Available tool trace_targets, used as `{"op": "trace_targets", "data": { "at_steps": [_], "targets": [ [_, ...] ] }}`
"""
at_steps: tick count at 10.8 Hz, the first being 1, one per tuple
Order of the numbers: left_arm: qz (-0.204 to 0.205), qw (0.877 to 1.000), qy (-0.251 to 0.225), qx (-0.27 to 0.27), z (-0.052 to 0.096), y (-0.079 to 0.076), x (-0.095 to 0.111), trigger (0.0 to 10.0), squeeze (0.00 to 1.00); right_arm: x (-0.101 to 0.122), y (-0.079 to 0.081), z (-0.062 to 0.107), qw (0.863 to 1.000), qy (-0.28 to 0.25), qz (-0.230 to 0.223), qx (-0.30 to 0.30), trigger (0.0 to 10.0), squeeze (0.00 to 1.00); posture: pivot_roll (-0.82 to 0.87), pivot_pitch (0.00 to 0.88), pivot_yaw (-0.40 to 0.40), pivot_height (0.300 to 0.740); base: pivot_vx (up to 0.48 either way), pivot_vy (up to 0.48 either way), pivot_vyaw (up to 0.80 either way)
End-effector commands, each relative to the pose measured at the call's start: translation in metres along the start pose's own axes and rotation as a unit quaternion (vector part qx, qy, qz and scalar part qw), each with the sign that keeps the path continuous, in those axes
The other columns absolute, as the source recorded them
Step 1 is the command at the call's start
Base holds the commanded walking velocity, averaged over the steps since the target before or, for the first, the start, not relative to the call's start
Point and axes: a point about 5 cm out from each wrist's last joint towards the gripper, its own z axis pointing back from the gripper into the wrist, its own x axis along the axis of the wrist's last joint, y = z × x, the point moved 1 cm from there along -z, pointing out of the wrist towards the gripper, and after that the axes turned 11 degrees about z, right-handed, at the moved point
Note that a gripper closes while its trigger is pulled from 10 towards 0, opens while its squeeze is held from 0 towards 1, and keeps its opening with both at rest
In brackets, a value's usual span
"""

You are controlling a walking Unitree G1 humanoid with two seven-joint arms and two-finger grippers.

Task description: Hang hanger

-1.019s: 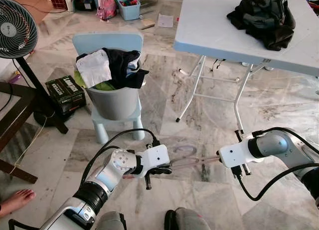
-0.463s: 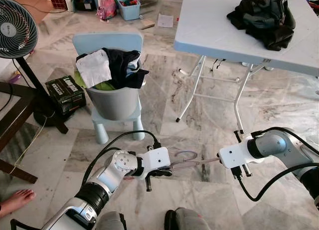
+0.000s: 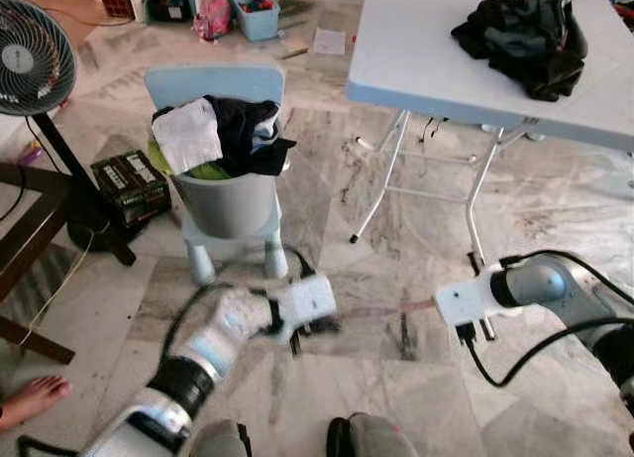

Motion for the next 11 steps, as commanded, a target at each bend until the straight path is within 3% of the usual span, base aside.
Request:
{"op": "trace_targets", "data": {
  "at_steps": [1,2,3,4,6,7,8,9,10,11],
  "targets": [
    [-0.007,1.0,-0.024,0.013,0.003,0.005,0.011,10.0,1.0,-0.005,0.005,-0.001,1.0,0.015,0.0,0.016,0.0,0.0,-0.08,0.084,-0.088,0.74,0.0,0.0,0.0],
    [-0.01,0.998,-0.047,0.028,0.013,0.006,0.017,10.0,1.0,-0.009,0.01,-0.003,0.999,0.023,-0.023,0.004,0.0,0.0,-0.08,0.082,-0.083,0.74,0.0,0.0,0.0],
    [0.015,0.995,-0.088,0.049,0.029,0.003,0.02,10.0,1.0,-0.013,0.015,-0.007,0.995,0.015,-0.097,-0.028,0.0,0.0,-0.08,0.087,-0.083,0.74,0.0,0.0,0.0],
    [0.045,0.99,-0.11,0.079,0.044,-0.003,0.013,10.0,1.0,-0.019,0.025,-0.009,0.99,0.03,-0.131,-0.042,0.0,0.0,-0.07,0.09,-0.084,0.74,0.0,0.0,0.0],
    [0.072,0.987,-0.11,0.097,0.052,-0.01,0.0,10.0,1.0,-0.021,0.032,-0.014,0.984,0.036,-0.162,-0.058,0.0,0.0,-0.07,0.094,-0.085,0.74,0.0,0.0,0.0],
    [0.086,0.982,-0.114,0.121,0.057,-0.013,-0.005,10.0,1.0,-0.024,0.039,-0.016,0.977,0.046,-0.195,-0.078,0.0,0.0,-0.06,0.095,-0.087,0.74,0.0,0.0,0.0],
    [0.102,0.973,-0.126,0.162,0.061,-0.009,-0.008,10.0,1.0,-0.032,0.043,-0.016,0.96,0.062,-0.247,-0.114,0.0,0.0,-0.06,0.095,-0.087,0.74,0.0,0.0,0.0],
    [0.135,0.96,-0.125,0.214,0.067,-0.006,-0.016,10.0,1.0,-0.039,0.044,-0.014,0.907,0.053,-0.371,-0.19,0.0,0.0,-0.06,0.104,-0.099,0.74,0.0,0.0,0.0],
    [0.17,0.941,-0.127,0.264,0.076,0.0,-0.025,10.0,1.0,-0.044,0.043,-0.01,0.812,0.03,-0.515,-0.273,1.1,0.0,-0.06,0.109,-0.101,0.74,0.0,0.0,0.0],
    [0.204,0.917,-0.14,0.314,0.084,0.008,-0.029,10.0,1.0,-0.042,0.047,-0.012,0.734,0.014,-0.601,-0.317,1.3,0.0,-0.06,0.114,-0.102,0.74,0.0,0.0,0.0]
  ]
}}
